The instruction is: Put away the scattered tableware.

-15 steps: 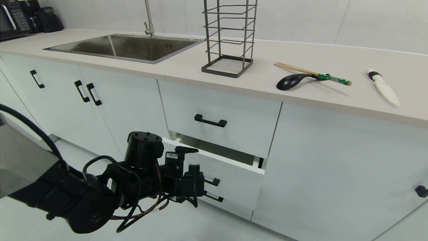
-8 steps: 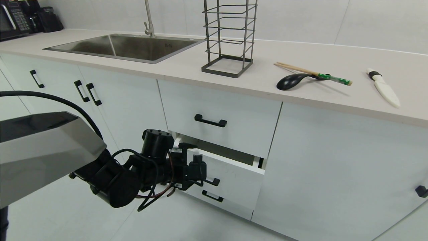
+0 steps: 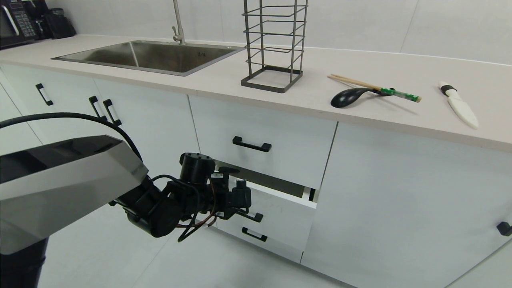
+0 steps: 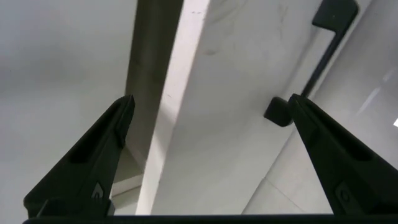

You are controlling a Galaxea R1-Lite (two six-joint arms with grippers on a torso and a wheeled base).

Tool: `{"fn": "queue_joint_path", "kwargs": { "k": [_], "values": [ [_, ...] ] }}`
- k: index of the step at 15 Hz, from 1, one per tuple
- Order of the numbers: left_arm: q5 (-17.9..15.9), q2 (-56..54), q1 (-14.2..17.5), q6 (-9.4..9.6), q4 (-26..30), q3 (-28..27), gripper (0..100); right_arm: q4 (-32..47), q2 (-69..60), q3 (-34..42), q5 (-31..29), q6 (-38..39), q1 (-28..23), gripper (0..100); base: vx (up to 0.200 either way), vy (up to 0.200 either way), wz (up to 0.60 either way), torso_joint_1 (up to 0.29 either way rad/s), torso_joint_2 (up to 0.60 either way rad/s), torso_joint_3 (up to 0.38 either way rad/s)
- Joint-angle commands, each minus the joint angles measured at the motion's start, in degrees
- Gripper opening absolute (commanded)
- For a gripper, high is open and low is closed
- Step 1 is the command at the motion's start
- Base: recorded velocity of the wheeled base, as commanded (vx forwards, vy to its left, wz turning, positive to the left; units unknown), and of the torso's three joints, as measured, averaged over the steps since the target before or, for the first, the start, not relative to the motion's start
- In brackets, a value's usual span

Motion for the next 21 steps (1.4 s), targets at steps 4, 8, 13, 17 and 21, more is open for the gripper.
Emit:
{"fn": "queue_joint_path", "kwargs": {
  "k": [4, 8, 13, 17, 21],
  "values": [
    [-0.04, 4.27, -0.01, 0.00, 0.02, -3.32, 100, -0.11, -0.01, 0.00, 0.01, 0.02, 0.01, 0, 0.000, 0.000, 0.00, 0.000, 0.00, 0.000],
    [-0.04, 5.77, -0.45, 0.09, 0.02, -3.76, 100, -0.02, 0.08, 0.00, 0.01, 0.02, 0.01, 0, 0.000, 0.000, 0.00, 0.000, 0.00, 0.000],
    [0.05, 1.81, -0.63, 0.09, 0.02, 0.98, 100, -0.02, 0.08, 0.00, 0.01, 0.02, 0.01, 0, 0.000, 0.000, 0.00, 0.000, 0.00, 0.000],
    [0.14, -4.96, -1.51, 0.18, -0.07, 11.62, 100, -0.02, -0.01, 0.00, 0.01, 0.02, 0.01, 0, 0.000, 0.000, 0.00, 0.000, 0.00, 0.000],
    [-0.04, -7.94, -5.11, -0.09, -0.07, 19.00, 100, -0.02, -0.01, 0.00, 0.01, 0.02, 0.01, 0, 0.000, 0.000, 0.00, 0.000, 0.00, 0.000]
  ]
}}
